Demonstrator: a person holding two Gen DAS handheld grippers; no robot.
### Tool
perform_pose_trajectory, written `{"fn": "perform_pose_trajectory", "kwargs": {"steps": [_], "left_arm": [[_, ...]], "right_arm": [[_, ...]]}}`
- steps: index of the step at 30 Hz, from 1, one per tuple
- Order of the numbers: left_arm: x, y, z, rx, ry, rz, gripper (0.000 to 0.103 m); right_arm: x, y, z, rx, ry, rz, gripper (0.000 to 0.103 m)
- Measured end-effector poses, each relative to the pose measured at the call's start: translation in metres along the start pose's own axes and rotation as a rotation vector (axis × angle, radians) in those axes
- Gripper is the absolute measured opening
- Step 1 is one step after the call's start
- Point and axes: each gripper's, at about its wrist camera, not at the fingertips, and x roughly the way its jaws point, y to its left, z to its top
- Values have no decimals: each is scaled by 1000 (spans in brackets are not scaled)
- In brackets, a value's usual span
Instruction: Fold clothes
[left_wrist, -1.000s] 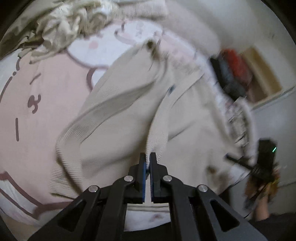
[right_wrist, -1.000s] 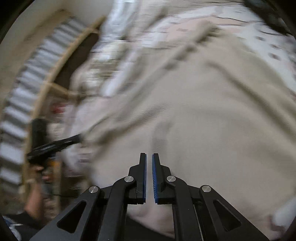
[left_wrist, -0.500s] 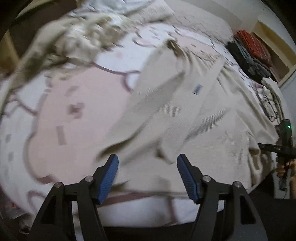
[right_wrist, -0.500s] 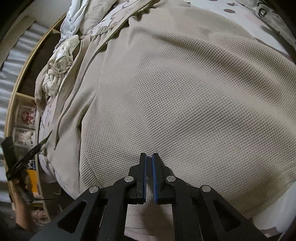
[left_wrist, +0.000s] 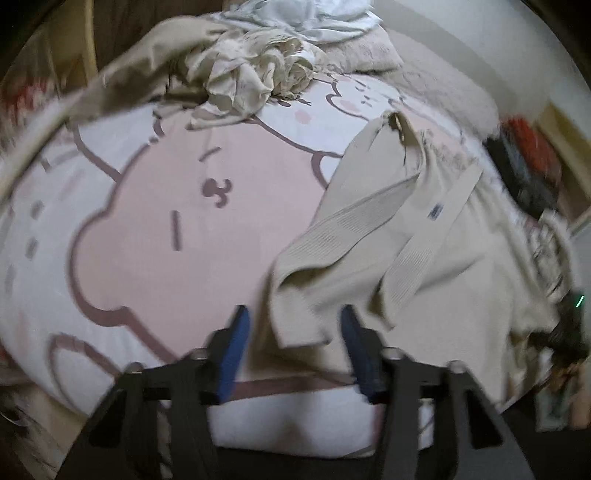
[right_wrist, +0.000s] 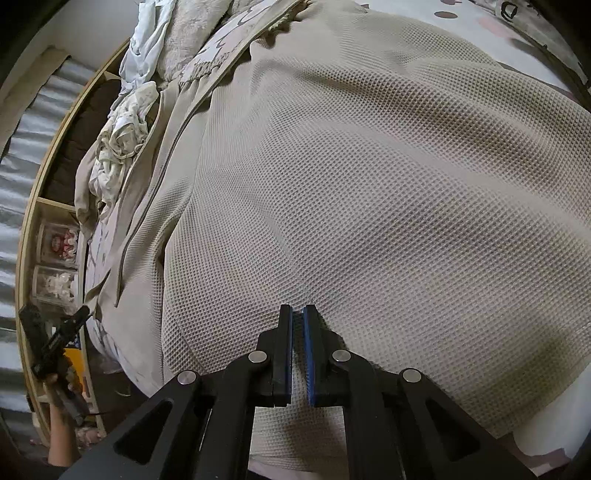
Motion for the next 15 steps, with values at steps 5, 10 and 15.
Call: {"fn": "perform_pose_trajectory", "kwargs": {"steps": [5, 10, 15], "left_arm": [[-20, -26, 17, 116, -111, 133, 3], [-96, -118, 34, 439, -413, 161, 3], [-137, -212, 37, 579, -507, -113, 3]], "right_arm": [[0, -2, 0, -8, 1, -2, 6], [1, 4, 1, -42, 1, -26, 6], [-13, 7, 1, -30, -30, -13, 6]]}}
